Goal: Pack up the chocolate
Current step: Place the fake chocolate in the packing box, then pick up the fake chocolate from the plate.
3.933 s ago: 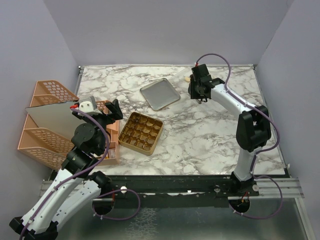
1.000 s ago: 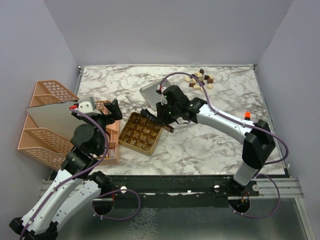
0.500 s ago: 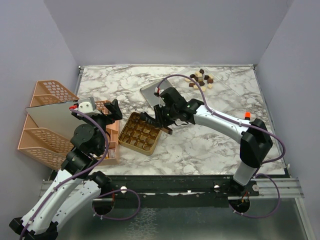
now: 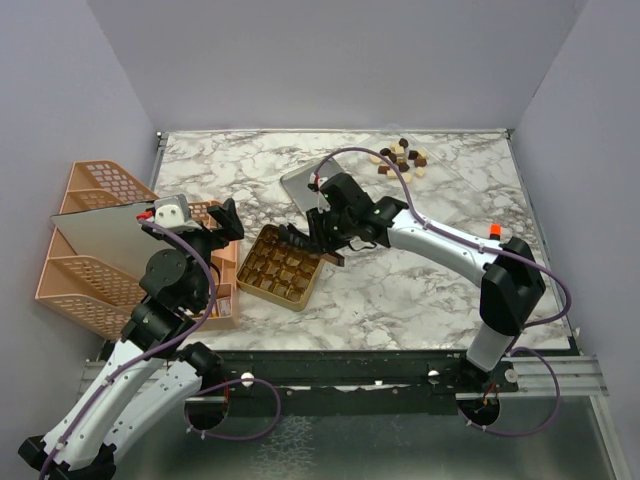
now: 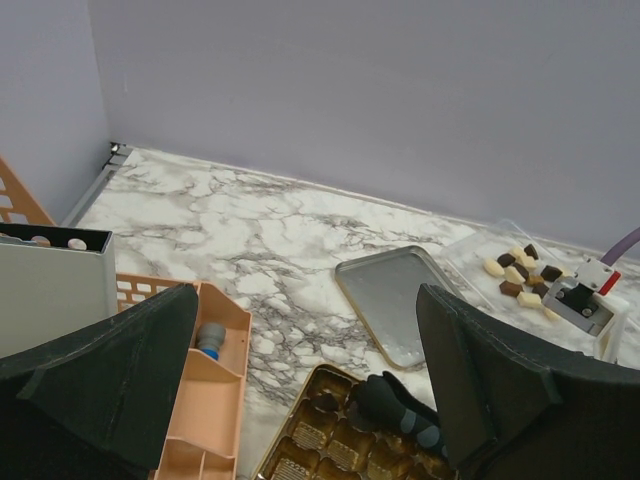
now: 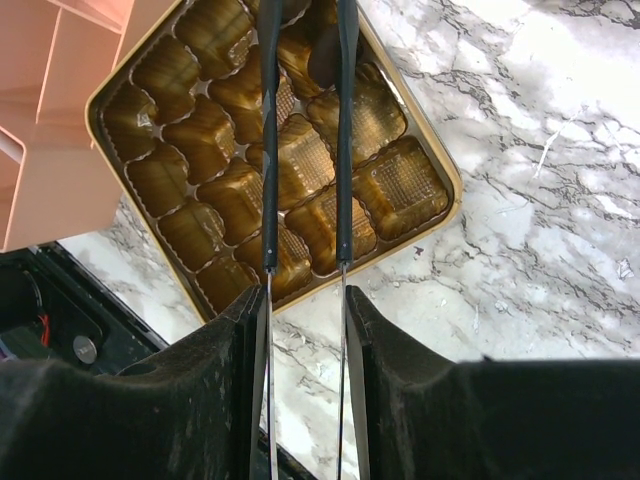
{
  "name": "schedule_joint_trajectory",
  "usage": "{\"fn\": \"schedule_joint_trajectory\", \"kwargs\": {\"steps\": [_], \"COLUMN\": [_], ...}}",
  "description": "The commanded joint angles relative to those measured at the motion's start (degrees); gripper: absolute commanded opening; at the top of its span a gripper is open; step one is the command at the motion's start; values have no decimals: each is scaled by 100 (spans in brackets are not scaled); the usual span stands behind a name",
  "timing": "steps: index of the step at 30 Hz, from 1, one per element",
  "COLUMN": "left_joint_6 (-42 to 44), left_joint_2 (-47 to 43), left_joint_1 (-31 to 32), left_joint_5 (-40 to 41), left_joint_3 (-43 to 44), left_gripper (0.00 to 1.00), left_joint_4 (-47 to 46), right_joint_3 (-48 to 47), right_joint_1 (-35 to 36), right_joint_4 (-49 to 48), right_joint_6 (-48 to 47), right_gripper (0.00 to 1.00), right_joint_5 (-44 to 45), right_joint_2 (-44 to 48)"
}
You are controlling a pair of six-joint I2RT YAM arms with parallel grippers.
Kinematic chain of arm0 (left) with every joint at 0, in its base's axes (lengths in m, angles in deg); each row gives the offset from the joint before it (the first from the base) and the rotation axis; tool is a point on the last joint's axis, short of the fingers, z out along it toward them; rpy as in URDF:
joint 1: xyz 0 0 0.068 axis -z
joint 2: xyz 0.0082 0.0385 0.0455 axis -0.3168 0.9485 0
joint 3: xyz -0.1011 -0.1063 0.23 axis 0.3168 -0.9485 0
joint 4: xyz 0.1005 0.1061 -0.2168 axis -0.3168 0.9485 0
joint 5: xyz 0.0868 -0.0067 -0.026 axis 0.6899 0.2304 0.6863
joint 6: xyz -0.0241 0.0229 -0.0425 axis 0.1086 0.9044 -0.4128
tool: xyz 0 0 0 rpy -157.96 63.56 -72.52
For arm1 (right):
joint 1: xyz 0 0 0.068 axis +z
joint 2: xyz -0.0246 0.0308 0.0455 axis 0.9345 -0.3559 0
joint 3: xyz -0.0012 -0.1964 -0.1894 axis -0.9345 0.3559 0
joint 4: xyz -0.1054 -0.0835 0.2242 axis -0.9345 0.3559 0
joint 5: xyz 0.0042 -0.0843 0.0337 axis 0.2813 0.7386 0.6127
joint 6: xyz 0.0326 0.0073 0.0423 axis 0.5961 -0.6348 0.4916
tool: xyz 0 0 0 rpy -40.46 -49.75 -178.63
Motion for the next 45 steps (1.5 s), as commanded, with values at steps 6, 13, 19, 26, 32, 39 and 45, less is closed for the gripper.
{"fn": "schedule_joint_trajectory", "kwargs": {"steps": [6, 13, 19, 26, 32, 39, 45], "left_joint_6": [38, 35, 28, -3, -24, -4, 20], "left_joint_2": [-76, -106, -129, -178, -203, -132, -92], "left_joint_1": [15, 15, 15, 15, 15, 15, 15], "left_joint_5": [63, 75, 75, -31, -66, -44, -4], "left_joint_3": [-73, -95, -84, -77, -101, -86, -104], "left_gripper": [99, 99, 99, 99, 99, 99, 99], "left_joint_4": [-83, -94, -86, -92, -111, -88, -119], "right_joint_3": [-547, -940, -1255, -1697, -1483, -1134, -968], "right_joint_1": [52, -10, -378, -1121, -1965, -2835, -3031], "right_joint_4": [239, 631, 798, 868, 858, 622, 480], "right_joint_6": [-50, -430, -761, -859, -894, -814, -847], "right_gripper": [37, 37, 37, 37, 37, 38, 40], "right_joint_5": [644, 1854, 2676, 2990, 3083, 2593, 2376], "right_joint_2": [182, 278, 112, -233, -379, -499, -818]}}
